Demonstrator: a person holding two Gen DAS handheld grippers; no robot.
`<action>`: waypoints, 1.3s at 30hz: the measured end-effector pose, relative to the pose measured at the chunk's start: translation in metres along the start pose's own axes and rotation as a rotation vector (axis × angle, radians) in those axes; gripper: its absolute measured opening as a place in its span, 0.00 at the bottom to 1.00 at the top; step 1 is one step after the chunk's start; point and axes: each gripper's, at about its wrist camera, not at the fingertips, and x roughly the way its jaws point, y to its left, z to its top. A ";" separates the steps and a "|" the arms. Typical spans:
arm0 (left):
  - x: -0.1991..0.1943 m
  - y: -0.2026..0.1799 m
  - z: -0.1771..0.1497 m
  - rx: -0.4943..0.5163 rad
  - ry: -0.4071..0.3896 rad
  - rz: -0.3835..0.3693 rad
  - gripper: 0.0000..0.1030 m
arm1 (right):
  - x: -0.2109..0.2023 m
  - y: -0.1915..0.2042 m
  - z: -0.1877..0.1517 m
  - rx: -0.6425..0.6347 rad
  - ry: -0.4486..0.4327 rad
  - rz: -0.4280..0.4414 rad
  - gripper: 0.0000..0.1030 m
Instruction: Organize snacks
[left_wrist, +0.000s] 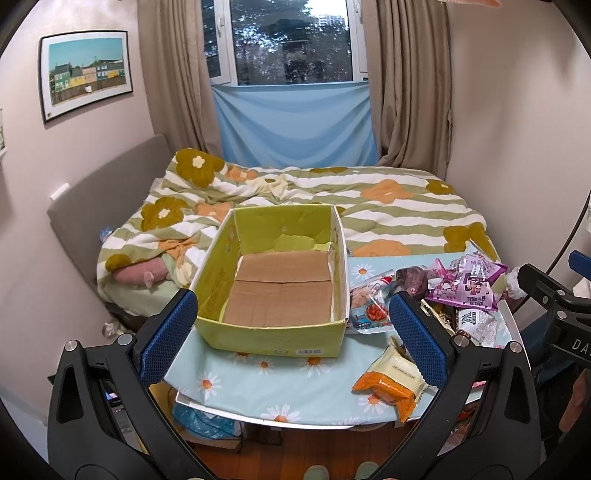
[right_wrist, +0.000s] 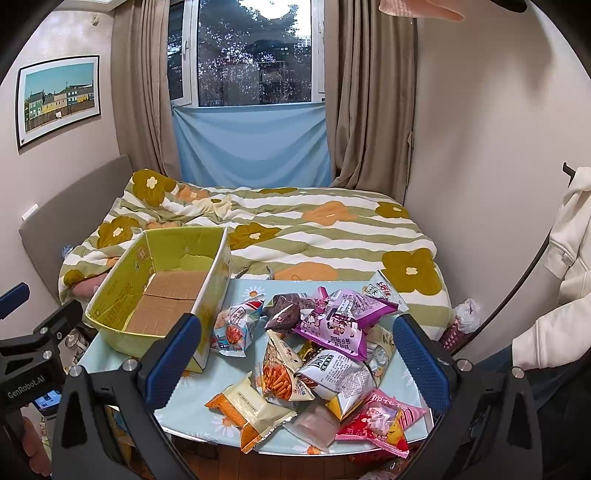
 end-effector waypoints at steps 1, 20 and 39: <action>0.000 0.000 0.000 0.000 0.000 -0.001 1.00 | 0.000 0.000 0.000 0.000 0.000 0.000 1.00; -0.001 -0.007 0.002 0.007 0.003 -0.009 1.00 | 0.000 -0.001 -0.001 0.001 0.000 0.000 1.00; 0.082 -0.074 -0.050 0.197 0.237 -0.241 1.00 | 0.049 -0.077 -0.064 0.083 0.202 -0.083 1.00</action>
